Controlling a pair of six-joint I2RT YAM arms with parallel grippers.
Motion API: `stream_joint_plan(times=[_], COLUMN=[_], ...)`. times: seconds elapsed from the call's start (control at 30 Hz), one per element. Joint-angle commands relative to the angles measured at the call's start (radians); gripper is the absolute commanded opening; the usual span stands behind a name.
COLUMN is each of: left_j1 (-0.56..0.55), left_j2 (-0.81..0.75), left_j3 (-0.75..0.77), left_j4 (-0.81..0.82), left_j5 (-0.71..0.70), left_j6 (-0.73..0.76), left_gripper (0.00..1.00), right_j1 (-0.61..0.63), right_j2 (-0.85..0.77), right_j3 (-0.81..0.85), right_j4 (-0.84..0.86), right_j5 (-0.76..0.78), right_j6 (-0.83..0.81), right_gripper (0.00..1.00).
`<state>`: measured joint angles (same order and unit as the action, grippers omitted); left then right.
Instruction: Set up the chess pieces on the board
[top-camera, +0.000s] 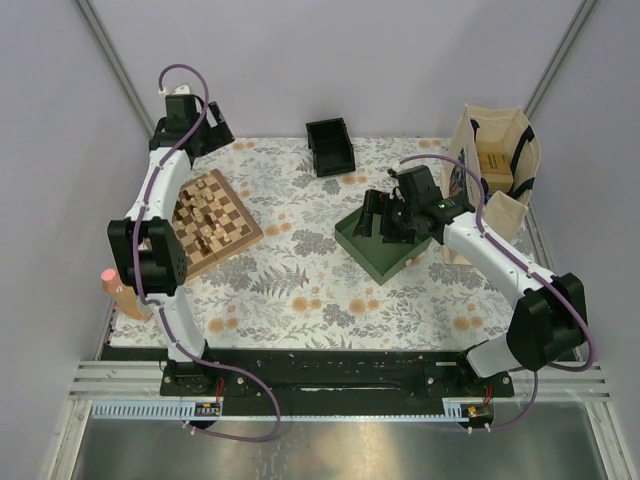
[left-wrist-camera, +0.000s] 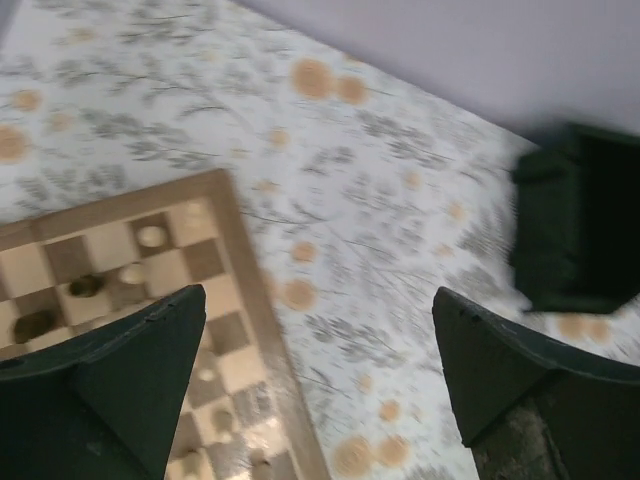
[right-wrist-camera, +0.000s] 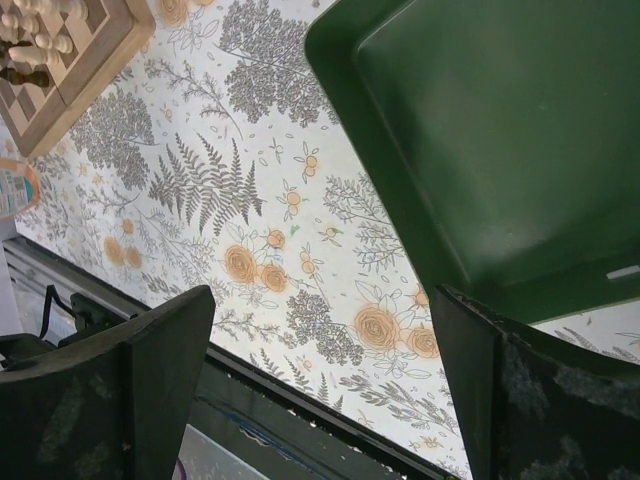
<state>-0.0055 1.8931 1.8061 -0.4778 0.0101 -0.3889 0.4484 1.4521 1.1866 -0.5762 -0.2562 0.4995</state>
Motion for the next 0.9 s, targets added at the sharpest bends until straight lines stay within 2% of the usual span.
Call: stream_joint_plan(times=[0.0, 0.17, 0.43, 0.87], left_j1=[0.071, 0.117, 0.216, 0.291], left_j2=[0.127, 0.21, 0.274, 0.325], left_j3=[0.116, 0.188, 0.219, 0.182], left_j4=[-0.159, -0.173, -0.16, -0.136], left_j5=[-0.22, -0.349, -0.349, -0.386], left_j6=[-0.033, -0.041, -0.11, -0.153], left_gripper=[0.99, 0.99, 0.99, 0.99], right_j1=[0.035, 0.041, 0.044, 0.053], right_j2=[0.01, 0.022, 0.045, 0.117], right_j3=[0.054, 0.042, 0.048, 0.114], right_j4=[0.018, 0.016, -0.005, -0.042], right_j5=[-0.025, -0.032, -0.045, -0.078], right_j6=[-0.006, -0.006, -0.016, -0.03], right_gripper=[0.99, 0.99, 0.99, 0.99])
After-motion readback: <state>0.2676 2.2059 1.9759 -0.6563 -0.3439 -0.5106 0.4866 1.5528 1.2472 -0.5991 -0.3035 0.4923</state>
